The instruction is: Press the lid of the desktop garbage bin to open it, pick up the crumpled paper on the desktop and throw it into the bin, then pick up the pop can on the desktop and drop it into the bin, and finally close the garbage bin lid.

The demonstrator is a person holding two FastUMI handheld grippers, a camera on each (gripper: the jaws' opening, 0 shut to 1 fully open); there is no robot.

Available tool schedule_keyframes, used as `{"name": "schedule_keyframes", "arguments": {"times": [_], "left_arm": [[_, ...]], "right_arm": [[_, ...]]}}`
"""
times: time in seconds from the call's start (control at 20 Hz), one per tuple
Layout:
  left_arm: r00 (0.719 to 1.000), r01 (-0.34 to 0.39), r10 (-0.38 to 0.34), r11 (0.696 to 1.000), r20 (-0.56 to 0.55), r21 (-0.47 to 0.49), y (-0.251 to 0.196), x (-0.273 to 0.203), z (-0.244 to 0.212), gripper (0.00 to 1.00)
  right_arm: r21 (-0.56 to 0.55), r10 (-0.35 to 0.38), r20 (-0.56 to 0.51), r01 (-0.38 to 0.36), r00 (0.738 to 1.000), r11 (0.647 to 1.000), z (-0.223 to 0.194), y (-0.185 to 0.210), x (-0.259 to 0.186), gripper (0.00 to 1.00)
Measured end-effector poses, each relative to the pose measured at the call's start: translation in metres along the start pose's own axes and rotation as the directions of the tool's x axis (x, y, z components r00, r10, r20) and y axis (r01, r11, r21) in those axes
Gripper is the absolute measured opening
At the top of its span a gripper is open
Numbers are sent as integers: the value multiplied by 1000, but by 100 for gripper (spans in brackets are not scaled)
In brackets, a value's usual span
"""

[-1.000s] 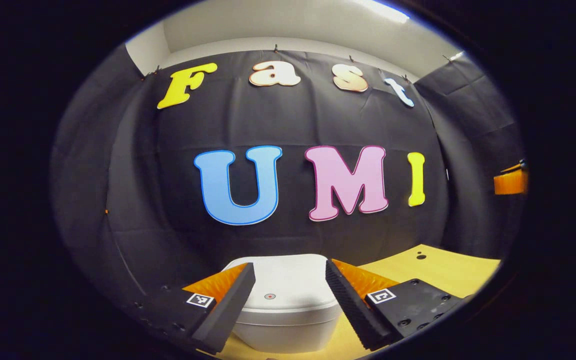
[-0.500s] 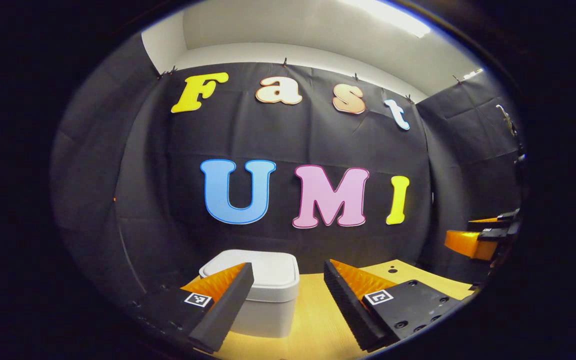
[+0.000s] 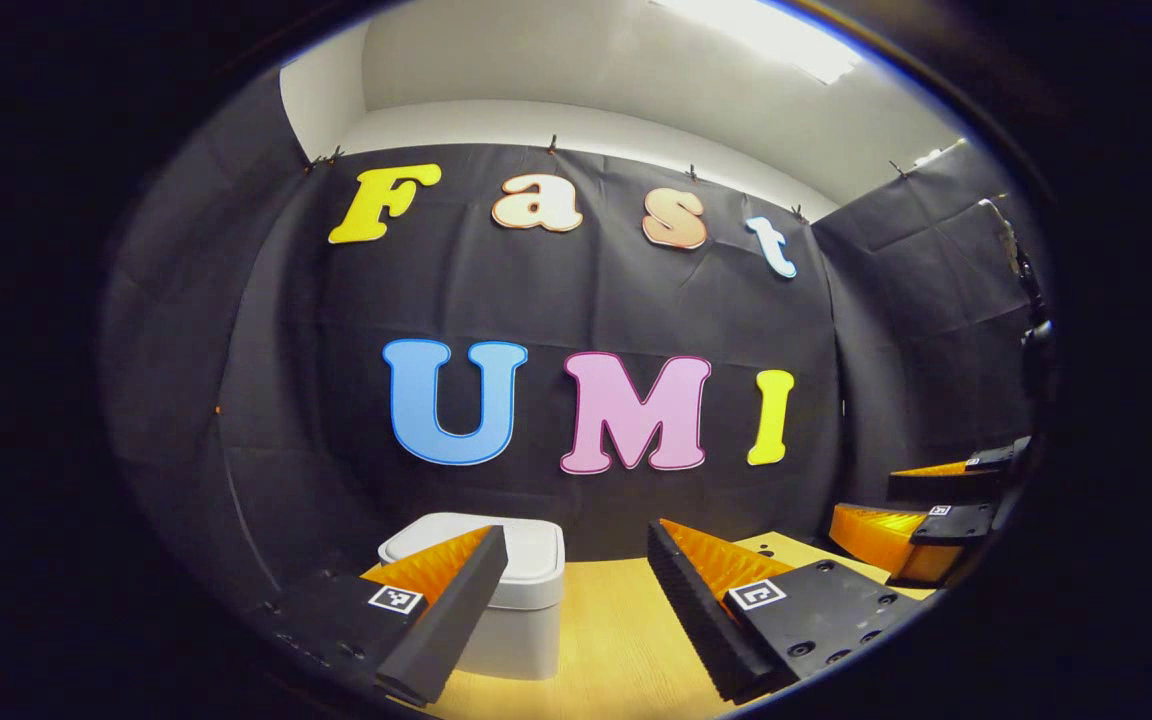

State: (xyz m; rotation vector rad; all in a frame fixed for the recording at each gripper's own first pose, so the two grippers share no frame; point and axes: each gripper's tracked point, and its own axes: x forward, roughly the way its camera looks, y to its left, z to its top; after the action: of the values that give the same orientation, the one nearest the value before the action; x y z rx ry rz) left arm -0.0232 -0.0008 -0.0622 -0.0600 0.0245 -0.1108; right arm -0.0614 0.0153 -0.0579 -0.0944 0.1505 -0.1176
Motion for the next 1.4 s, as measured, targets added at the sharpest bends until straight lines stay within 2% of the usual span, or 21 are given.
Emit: {"name": "schedule_keyframes", "arguments": {"times": [0.4, 0.8, 1.4], "left_arm": [[1000, -7, 7, 1000, 6, 9, 11, -1, 1, 95], [1000, -24, 24, 1000, -13, 12, 23, 2, -7, 95], [999, 15, -15, 1000, -50, -6, 14, 11, -31, 95]], "right_arm": [[-1, -4, 11, 4, 1000, 1000, 3, 3, 3, 97], [0, -37, 13, 37, 999, 999, 7, -11, 7, 97], [-9, -60, 30, 61, 998, 998, 19, -13, 13, 97]]}}
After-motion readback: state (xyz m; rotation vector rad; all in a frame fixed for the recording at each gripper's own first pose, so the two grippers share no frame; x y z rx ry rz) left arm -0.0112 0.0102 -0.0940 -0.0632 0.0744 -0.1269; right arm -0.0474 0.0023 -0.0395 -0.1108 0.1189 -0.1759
